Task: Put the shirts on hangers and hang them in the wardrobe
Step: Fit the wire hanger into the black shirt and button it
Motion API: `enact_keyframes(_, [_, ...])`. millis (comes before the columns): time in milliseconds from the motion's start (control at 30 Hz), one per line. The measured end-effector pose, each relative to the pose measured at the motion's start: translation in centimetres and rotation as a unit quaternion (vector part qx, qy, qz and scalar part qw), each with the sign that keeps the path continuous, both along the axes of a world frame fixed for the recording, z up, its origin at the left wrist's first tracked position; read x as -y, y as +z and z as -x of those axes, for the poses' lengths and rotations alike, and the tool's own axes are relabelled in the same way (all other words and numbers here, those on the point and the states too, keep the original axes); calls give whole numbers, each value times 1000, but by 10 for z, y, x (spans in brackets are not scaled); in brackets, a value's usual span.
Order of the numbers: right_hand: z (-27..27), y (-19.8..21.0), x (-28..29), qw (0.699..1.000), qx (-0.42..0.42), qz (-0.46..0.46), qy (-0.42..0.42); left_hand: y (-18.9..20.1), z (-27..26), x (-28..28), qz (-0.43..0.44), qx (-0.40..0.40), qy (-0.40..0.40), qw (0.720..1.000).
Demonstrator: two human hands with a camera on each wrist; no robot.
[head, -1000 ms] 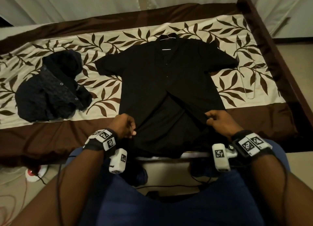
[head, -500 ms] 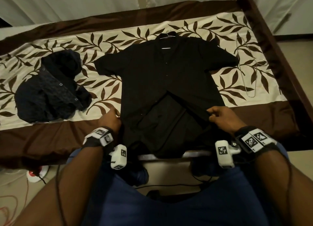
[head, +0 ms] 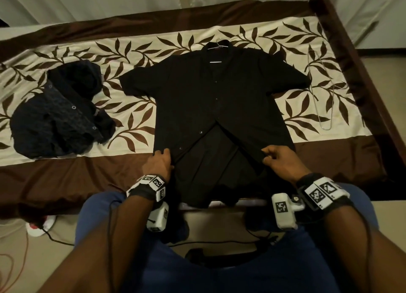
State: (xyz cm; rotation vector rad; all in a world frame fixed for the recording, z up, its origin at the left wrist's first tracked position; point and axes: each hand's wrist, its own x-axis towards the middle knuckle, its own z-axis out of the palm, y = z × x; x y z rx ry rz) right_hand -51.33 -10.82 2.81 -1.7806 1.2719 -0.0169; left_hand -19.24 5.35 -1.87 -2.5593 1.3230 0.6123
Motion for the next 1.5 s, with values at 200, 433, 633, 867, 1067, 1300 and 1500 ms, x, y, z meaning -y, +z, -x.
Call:
enact_keyframes(200, [-7, 3, -6, 1000, 4, 1, -4, 12, -33, -9, -32, 18, -34, 999])
enact_keyframes(433, [-8, 2, -12, 999, -6, 27, -27, 57, -27, -14, -26, -6, -74, 997])
enact_keyframes(633, [-11, 10, -20, 996, 17, 70, -58, 98, 15, -21, 50, -205, -108, 971])
enact_keyframes(867, [-13, -16, -22, 989, -141, -8, 45, 50, 50, -6, -86, -181, -95, 975])
enact_keyframes(1067, [-44, -22, -14, 993, -94, 37, 52, 38, 71, 41, 111, -232, -60, 964])
enact_keyframes(1300, [-107, -53, -1, 989, -42, 138, 40, 4, 79, 95, 181, -216, 35, 959])
enact_keyframes(1500, [-129, -65, 7, 974, -123, 188, -2, -14, 77, 112, 166, -215, 39, 962])
